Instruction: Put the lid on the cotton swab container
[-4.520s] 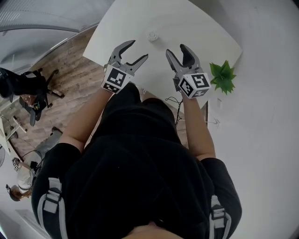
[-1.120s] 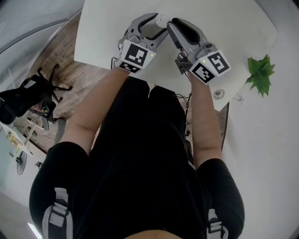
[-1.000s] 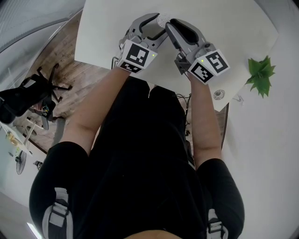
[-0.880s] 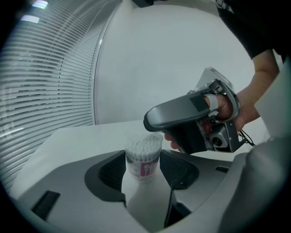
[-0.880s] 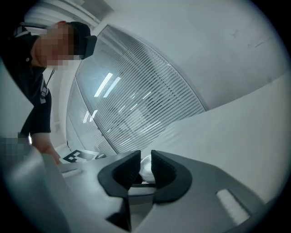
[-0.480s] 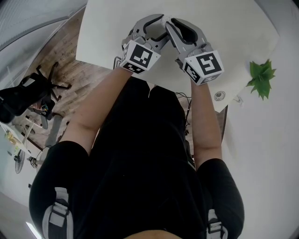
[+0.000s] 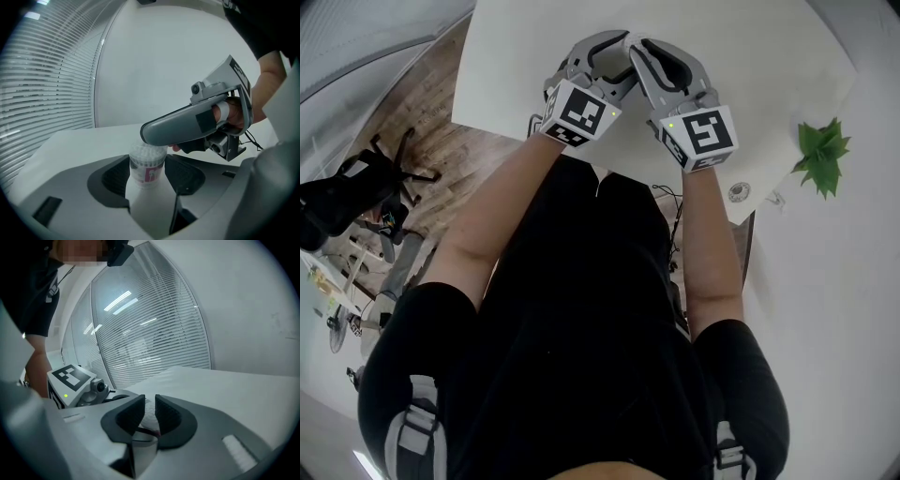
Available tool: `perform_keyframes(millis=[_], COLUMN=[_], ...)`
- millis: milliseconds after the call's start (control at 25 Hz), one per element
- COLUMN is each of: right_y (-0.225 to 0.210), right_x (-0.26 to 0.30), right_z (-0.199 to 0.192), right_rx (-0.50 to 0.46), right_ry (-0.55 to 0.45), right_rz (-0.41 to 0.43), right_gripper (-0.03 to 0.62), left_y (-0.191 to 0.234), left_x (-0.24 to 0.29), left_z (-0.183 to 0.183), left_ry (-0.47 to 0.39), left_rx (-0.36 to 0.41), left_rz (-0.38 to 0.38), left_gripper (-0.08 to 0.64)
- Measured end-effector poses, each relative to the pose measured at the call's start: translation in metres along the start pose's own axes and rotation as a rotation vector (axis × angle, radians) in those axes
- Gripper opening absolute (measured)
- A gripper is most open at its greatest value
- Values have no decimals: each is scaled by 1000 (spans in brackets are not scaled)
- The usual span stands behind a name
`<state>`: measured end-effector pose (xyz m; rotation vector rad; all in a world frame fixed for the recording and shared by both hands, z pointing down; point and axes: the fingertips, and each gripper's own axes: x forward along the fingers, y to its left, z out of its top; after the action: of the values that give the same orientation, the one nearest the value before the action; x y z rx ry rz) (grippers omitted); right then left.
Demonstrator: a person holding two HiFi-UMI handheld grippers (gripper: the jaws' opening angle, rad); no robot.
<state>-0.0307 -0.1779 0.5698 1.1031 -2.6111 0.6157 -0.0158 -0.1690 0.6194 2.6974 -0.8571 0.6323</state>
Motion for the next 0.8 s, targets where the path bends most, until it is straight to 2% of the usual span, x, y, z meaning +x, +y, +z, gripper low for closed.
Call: perform_keyframes(millis=[240,360,800], right_y=[0,-1,0], right_x=[0,0,-1], right_z=[1,3,1], right_rx=[22,68,47], right_ry=[5,-5,8], right_rz=[32,48,51], right_gripper=[77,69,67], left_y=[1,2,1], left_x=[0,-2,-14], left_z=[0,1,-3], left_ry=[0,-2,-9], left_rx=[15,0,-42], left_rz=[-24,-29,-4], left_gripper=[238,241,238])
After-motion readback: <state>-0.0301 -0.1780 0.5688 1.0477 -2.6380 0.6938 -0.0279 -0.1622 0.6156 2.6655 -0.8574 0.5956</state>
